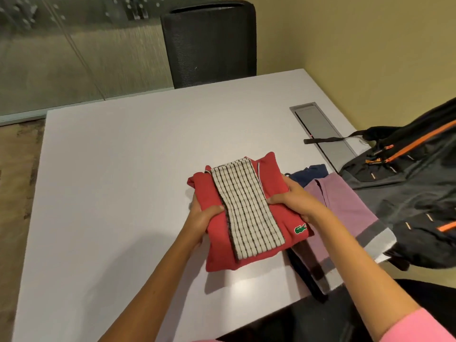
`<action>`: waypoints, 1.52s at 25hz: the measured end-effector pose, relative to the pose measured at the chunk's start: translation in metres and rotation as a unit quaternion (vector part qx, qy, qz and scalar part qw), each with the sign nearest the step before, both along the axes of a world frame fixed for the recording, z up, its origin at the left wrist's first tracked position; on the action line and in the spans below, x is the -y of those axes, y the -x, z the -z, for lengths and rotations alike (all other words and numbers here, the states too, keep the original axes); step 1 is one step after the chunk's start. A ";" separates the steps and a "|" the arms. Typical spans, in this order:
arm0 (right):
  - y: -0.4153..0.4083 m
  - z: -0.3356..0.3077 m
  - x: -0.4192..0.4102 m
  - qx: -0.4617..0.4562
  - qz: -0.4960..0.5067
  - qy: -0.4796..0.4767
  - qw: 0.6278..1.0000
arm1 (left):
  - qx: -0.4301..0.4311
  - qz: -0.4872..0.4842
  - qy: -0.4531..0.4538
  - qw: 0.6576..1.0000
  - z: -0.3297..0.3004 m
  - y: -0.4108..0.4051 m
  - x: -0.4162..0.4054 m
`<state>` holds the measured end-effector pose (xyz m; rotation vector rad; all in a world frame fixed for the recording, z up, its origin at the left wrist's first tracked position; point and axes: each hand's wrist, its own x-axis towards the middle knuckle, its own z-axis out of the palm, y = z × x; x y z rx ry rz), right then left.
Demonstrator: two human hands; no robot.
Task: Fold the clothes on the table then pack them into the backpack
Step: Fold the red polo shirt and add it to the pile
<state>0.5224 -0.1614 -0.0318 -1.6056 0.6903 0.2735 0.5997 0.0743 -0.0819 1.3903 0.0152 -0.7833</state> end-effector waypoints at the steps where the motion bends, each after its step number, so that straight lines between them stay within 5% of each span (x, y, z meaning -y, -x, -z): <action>1: 0.007 -0.010 0.021 -0.009 -0.006 0.022 1.000 | -0.009 0.016 0.016 1.000 -0.005 0.007 0.016; 8: 0.060 -0.055 0.139 -0.091 -0.024 0.138 0.986 | -0.053 0.159 0.068 0.983 -0.017 0.070 0.117; 14: 0.096 -0.005 0.178 -0.162 -0.046 0.224 0.960 | -0.105 0.212 -0.127 0.963 0.011 0.104 0.138; 19: 0.112 0.032 0.179 -0.182 -0.013 0.273 0.945 | -0.104 0.154 -0.198 0.963 0.036 0.091 0.132; 23: 0.118 0.050 0.177 -0.181 0.016 0.203 0.962 | -0.161 0.176 -0.157 0.958 0.048 0.085 0.138; 28: 0.119 0.067 0.168 -0.177 0.017 0.203 0.963 | -0.222 0.055 -0.097 0.969 0.065 0.087 0.149; 38: 0.064 0.079 0.099 -0.133 -0.010 0.195 0.972 | -0.148 -0.068 -0.099 0.982 0.079 0.031 0.085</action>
